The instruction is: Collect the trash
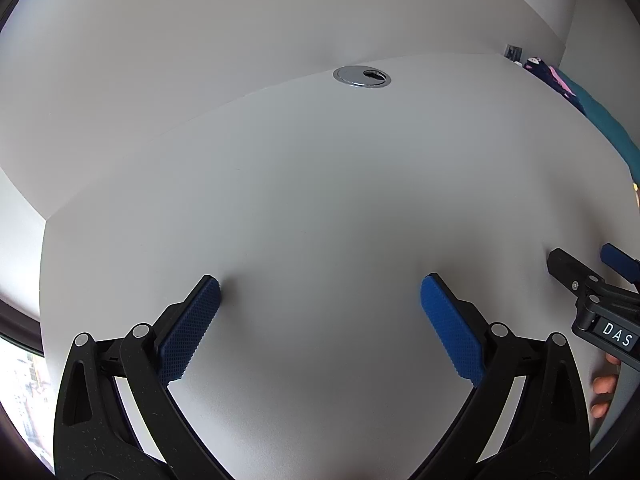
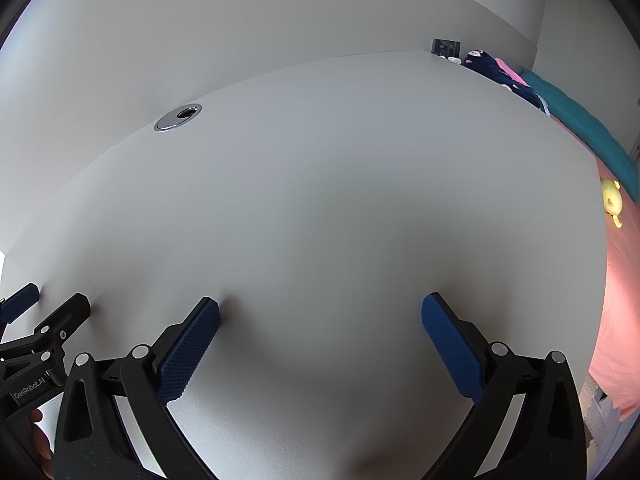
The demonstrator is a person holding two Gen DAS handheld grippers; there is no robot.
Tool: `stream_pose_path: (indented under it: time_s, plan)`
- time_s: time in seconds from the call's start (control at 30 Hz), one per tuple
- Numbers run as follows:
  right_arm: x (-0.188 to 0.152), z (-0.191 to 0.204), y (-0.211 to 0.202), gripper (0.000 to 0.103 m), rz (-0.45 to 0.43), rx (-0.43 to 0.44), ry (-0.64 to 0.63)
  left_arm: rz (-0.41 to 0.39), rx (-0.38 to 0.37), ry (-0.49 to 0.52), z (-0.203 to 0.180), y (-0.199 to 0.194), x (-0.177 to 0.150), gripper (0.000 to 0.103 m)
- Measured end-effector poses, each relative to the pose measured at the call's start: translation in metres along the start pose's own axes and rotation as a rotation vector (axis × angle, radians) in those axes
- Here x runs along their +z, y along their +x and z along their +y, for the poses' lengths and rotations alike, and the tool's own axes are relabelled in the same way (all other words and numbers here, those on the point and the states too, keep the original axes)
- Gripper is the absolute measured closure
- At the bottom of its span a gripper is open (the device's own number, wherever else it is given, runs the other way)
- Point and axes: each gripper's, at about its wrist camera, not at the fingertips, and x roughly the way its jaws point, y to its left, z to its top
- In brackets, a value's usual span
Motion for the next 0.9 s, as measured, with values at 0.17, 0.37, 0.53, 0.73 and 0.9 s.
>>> stream_pose_path:
  time_s: [0.17, 0.37, 0.53, 0.73, 0.9]
  plan:
    - [0.0001, 0.0013, -0.0001, 0.002, 0.000, 0.000, 0.000, 0.000, -0.002, 0.000, 0.0015, -0.0004, -0.0001, 0.006]
    - [0.0002, 0.0012, 0.0000, 0.002, 0.000, -0.001, 0.000, 0.000, -0.002, 0.000, 0.0019, -0.0003, 0.0001, 0.006]
    - [0.0003, 0.0010, 0.0000, 0.002, 0.000, -0.001, 0.000, 0.000, -0.002, 0.000, 0.0022, -0.0004, 0.0001, 0.006]
    - [0.0000, 0.0008, -0.0001, 0.002, 0.000, -0.001, 0.000, 0.000, -0.001, 0.000, 0.0023, -0.0004, 0.0000, 0.006]
    - [-0.0004, 0.0008, -0.0003, 0.002, 0.000, -0.001, 0.000, -0.001, -0.001, 0.000, 0.0026, -0.0005, -0.0002, 0.006]
